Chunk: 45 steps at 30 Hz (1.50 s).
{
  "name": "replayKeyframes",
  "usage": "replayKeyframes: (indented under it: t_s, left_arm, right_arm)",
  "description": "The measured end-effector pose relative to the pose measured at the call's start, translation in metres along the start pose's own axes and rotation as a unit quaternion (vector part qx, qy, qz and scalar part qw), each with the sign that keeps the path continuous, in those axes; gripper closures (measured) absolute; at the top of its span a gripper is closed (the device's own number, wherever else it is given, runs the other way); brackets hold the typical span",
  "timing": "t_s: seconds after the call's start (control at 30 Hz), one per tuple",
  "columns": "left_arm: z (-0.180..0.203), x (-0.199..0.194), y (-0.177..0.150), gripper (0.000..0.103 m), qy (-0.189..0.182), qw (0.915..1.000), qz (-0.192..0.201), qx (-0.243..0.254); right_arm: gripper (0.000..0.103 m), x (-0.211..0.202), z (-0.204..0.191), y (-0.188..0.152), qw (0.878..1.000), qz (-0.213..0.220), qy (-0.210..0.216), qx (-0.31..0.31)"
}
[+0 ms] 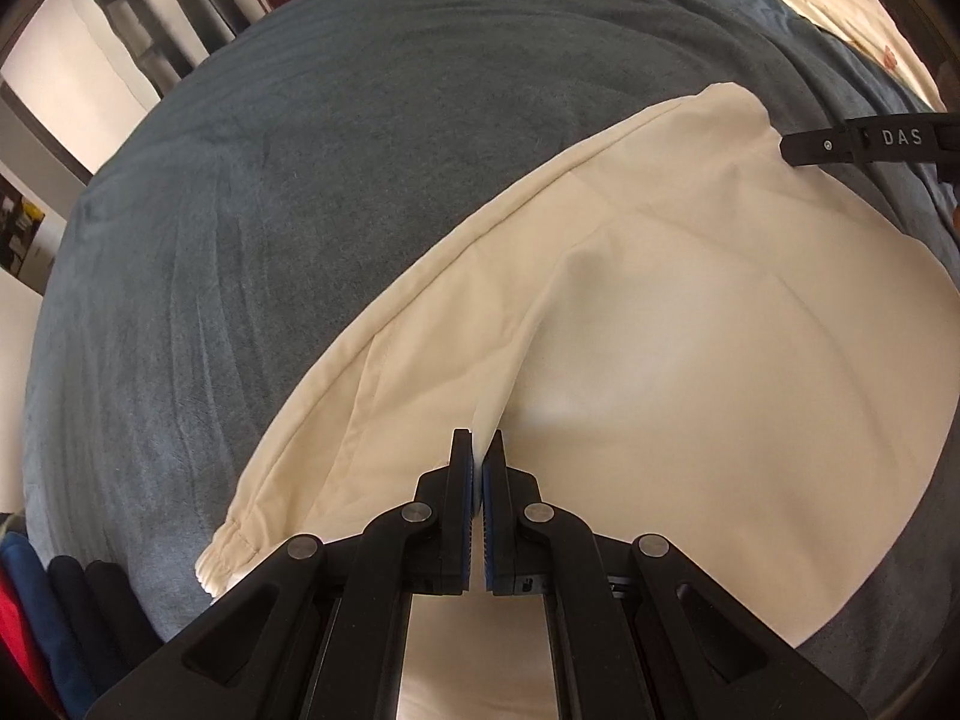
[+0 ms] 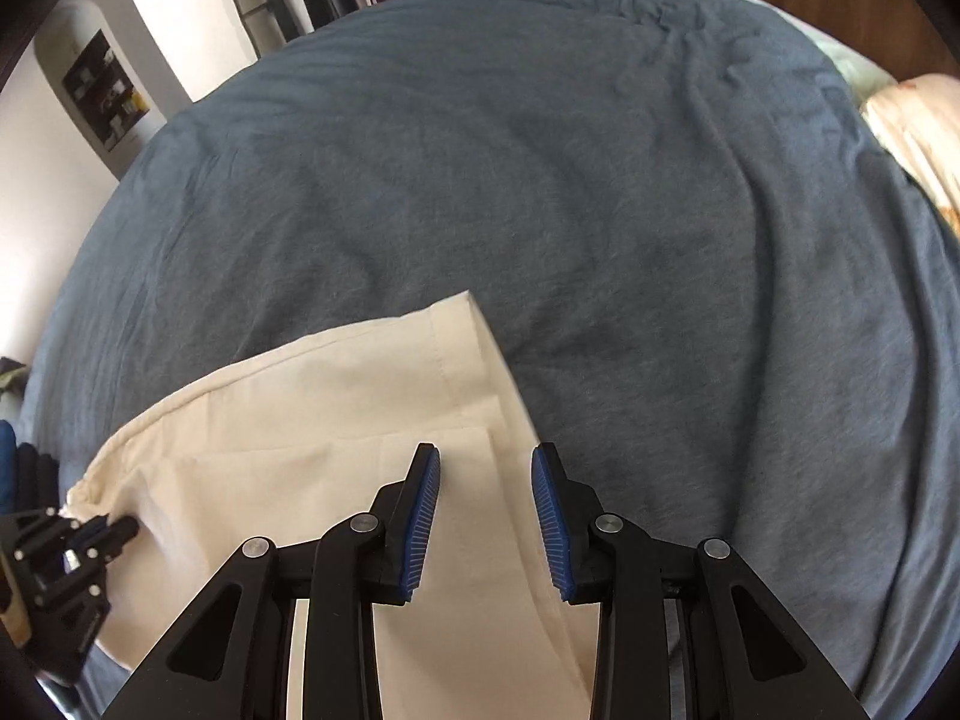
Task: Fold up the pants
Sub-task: 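Lay the folded legs onto the waistband and open both grippers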
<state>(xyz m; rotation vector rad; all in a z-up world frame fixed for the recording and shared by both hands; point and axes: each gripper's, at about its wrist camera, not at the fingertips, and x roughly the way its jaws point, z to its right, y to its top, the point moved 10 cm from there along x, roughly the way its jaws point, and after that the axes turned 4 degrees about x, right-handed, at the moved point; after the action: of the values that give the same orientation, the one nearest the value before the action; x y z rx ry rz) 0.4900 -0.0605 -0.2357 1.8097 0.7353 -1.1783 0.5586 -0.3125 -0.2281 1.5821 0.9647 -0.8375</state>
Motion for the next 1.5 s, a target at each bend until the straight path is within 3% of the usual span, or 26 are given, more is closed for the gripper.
replayKeyframes:
  t_s: [0.17, 0.37, 0.53, 0.77, 0.9, 1.33, 1.43, 1.5]
  left_arm:
    - [-0.002, 0.005, 0.000, 0.098, -0.006, 0.9999, -0.007, -0.005]
    - [-0.006, 0.010, 0.001, 0.098, -0.012, 0.9998, -0.014, -0.011]
    - [-0.008, 0.007, 0.004, 0.099, -0.019, 0.9997, -0.010, -0.014]
    - [-0.020, -0.023, 0.016, 0.099, -0.016, 0.9994, 0.016, -0.028]
    - [-0.027, -0.020, 0.029, 0.099, -0.014, 0.9994, 0.015, -0.028]
    - [-0.035, 0.029, 0.045, 0.098, -0.026, 0.9991, -0.017, -0.028]
    - [-0.035, 0.035, 0.047, 0.095, -0.024, 0.9993, -0.020, -0.020]
    - [-0.039, 0.037, 0.053, 0.085, -0.019, 0.9995, -0.020, -0.017]
  right_arm:
    - [0.071, 0.005, -0.005, 0.000, 1.000, -0.003, -0.002, -0.009]
    - [0.079, 0.010, -0.008, 0.002, 1.000, -0.006, 0.014, -0.002]
    - [0.093, 0.013, -0.012, 0.004, 1.000, -0.013, 0.003, -0.002]
    - [0.096, -0.041, -0.027, 0.029, 0.998, 0.057, -0.013, -0.016]
    - [0.096, -0.054, -0.033, 0.048, 0.996, 0.085, -0.015, -0.023]
    - [0.097, 0.002, -0.017, 0.068, 0.998, 0.053, -0.046, -0.007]
    - [0.097, 0.011, -0.014, 0.067, 0.998, 0.043, -0.052, -0.008]
    - [0.097, 0.015, -0.012, 0.067, 0.997, 0.043, -0.060, -0.009]
